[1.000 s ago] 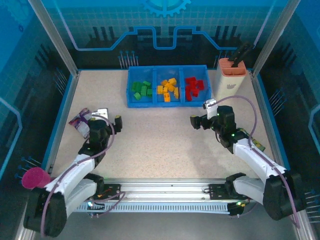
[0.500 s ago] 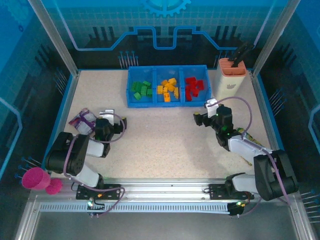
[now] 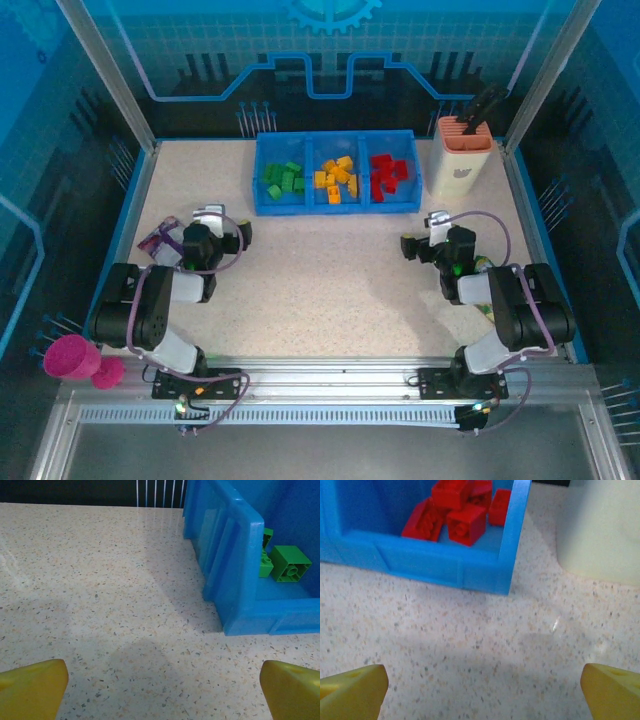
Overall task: Sort the legos into containers by color
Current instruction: Reset both arms
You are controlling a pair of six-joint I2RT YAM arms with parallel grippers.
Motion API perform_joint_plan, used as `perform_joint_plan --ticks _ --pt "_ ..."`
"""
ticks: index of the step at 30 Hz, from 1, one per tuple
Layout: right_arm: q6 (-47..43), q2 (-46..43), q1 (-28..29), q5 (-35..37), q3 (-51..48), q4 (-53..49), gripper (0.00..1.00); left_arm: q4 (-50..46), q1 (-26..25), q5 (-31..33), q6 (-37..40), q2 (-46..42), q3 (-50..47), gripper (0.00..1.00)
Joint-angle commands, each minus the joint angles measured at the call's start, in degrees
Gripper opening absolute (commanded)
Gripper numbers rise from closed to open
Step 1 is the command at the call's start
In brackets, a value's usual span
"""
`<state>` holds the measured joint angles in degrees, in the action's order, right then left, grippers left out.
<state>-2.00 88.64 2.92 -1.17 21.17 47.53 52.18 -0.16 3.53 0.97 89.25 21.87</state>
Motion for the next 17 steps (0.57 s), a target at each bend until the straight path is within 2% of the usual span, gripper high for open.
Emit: perform_joint_plan --ticks 1,6,17 --pt "1.0 -0.3 -0.8 -1.2 1.7 3.6 1.00 -0.1 0.3 -1.5 -0.8 -0.3 0.4 0.99" --pt "0.6 -0.3 0.1 0.7 1.3 4.3 1.00 -0.1 0.3 -1.5 -0.9 -0.3 0.3 0.99" --pt "0.8 -0.2 -0.2 -0.1 1.7 3.6 1.00 -0.1 0.3 -1.5 -0.9 -0.3 0.3 0.99"
